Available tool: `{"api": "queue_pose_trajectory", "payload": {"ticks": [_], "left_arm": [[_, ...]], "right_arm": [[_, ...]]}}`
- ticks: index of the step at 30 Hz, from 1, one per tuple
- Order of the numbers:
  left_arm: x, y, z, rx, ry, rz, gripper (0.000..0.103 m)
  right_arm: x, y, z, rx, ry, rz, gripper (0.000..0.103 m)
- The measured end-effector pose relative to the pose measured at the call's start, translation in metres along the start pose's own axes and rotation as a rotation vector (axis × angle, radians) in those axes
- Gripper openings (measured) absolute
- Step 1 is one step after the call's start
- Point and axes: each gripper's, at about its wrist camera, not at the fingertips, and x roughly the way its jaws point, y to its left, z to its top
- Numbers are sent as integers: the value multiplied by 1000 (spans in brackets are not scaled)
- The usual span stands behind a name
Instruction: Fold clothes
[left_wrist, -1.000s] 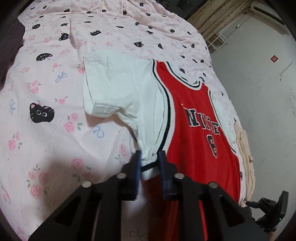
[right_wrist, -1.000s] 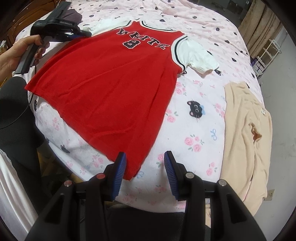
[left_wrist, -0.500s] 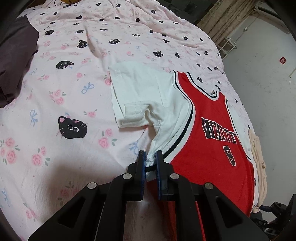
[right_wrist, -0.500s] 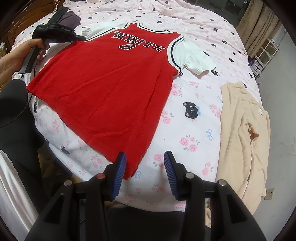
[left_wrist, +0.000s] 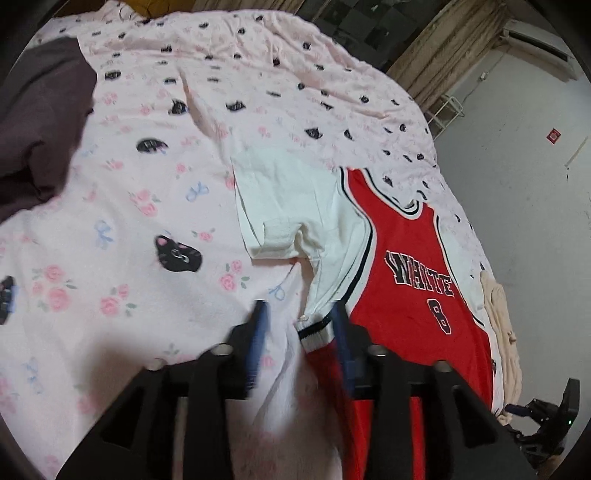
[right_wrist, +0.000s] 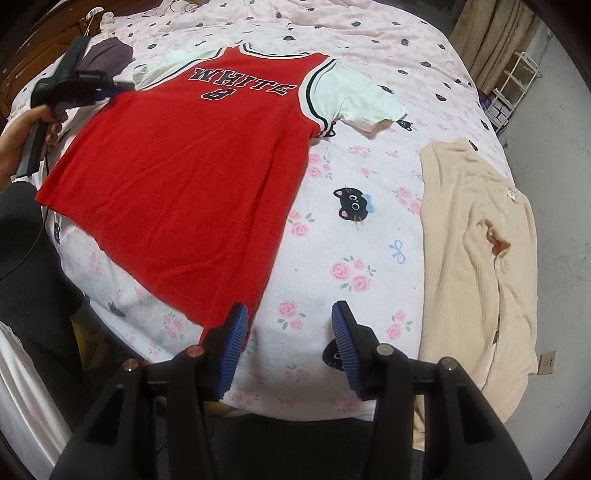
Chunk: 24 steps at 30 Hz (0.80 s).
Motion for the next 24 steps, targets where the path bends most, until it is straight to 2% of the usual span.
{"api": "queue_pose_trajectory", "payload": {"ticks": [5, 11, 18, 19, 20, 21, 22, 24], "left_arm": [[-23, -16, -19, 71, 9, -38, 48], [-25, -40, -59, 145, 83, -15, 48], [-23, -41, -74, 146, 60, 12, 48], [-22, -40, -74, 143, 60, 16, 45], [-22, -39, -74, 140, 61, 20, 32], [-21, -39, -74, 154, 65, 36, 14], [-21, -38, -74, 155, 73, 31, 9], [-22, -37, -74, 154, 79, 21, 8]], "right_arm": [[3, 8, 7, -20, -6, 8, 49], [7, 18, 16, -44, -12, 18, 49], [6, 28, 19, -73, -17, 17, 49], [6, 28, 19, -72, -18, 18, 49], [6, 28, 18, -71, -18, 18, 49], [6, 28, 18, -69, -17, 18, 49], [6, 28, 18, -69, -17, 18, 49], [6, 28, 17, -69, -15, 18, 49]]}}
